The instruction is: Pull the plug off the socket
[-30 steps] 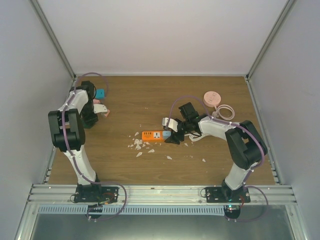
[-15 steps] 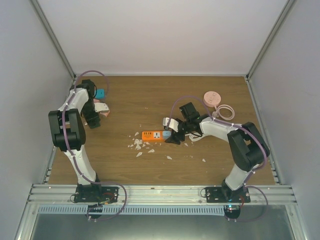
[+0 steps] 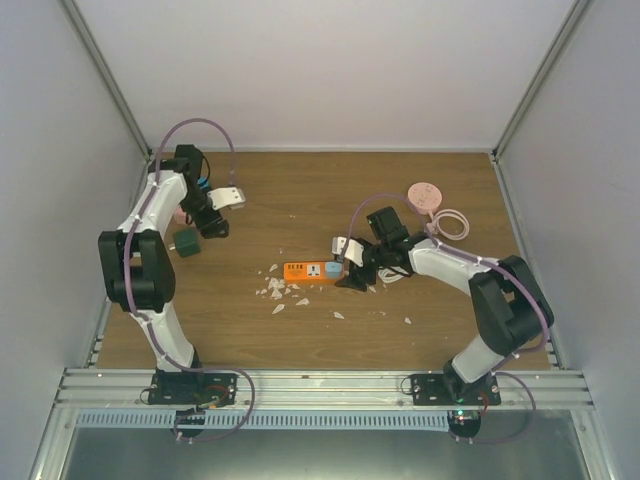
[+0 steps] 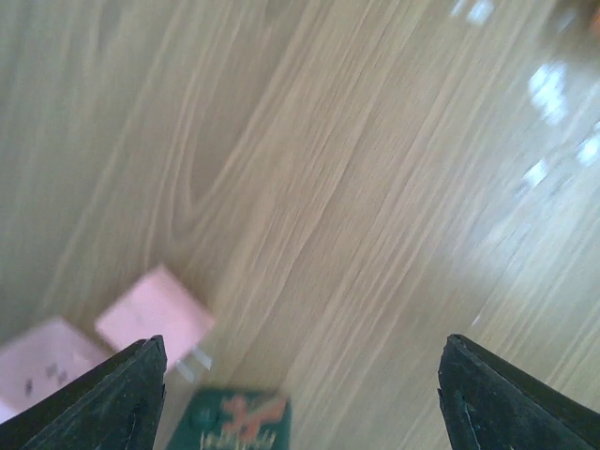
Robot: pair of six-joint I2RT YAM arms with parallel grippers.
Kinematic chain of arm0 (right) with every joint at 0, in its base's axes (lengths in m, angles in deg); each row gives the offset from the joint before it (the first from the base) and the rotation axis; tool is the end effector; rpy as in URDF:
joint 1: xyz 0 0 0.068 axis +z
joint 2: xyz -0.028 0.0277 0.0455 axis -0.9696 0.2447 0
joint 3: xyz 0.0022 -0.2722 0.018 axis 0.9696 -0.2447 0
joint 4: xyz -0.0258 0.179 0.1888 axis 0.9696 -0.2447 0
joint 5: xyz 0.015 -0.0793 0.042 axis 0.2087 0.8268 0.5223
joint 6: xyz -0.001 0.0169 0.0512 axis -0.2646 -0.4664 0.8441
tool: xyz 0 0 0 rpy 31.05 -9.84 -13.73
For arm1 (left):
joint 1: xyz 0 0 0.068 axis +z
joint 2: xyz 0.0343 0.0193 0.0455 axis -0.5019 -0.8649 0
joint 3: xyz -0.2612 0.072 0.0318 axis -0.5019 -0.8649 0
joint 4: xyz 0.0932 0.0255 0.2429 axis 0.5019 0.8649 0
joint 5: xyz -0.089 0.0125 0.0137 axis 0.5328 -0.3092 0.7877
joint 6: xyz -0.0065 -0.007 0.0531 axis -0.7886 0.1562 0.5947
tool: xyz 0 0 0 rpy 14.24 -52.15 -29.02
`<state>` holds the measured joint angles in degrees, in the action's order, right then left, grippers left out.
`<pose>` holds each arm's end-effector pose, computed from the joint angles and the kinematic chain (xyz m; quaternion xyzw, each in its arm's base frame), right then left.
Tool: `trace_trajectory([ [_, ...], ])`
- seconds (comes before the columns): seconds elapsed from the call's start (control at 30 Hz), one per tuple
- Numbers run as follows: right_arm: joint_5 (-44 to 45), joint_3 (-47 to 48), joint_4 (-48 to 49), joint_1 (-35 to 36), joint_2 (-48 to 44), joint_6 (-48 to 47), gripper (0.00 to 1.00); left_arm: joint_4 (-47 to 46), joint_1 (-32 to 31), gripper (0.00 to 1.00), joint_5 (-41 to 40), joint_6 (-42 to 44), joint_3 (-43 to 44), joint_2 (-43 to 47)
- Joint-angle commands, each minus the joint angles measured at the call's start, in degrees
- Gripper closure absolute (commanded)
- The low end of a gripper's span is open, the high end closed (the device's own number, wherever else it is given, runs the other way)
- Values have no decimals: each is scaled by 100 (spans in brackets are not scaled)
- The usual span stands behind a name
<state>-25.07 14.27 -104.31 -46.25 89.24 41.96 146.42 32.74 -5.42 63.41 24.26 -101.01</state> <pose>0.2647 0.1728 0.1767 -0.6062 0.6974 0.2432 0.2951 0.3698 0.0109 0.2465 0.5135 0.8505 -0.0283 0.1102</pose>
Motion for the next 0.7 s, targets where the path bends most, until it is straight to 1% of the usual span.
trace_trajectory([
  [0.0,-127,-217,-160,-152,-312,-200,17,-231,-438,20,1576,-142,3,483],
  [0.1,-167,-317,-182,-270,-426,-219,17,-525,-773,20,2201,-255,-266,700],
  [0.3,-168,-492,-197,-525,-523,-252,19,-1444,-1727,21,2919,-402,-1051,1079],
  [0.47,-181,-568,-179,-657,-536,-248,20,-2221,-2409,24,3135,-734,-1346,1002],
  [0.67,-362,-584,-59,-728,-498,-109,21,-2710,-3094,25,3260,-975,-1624,761],
])
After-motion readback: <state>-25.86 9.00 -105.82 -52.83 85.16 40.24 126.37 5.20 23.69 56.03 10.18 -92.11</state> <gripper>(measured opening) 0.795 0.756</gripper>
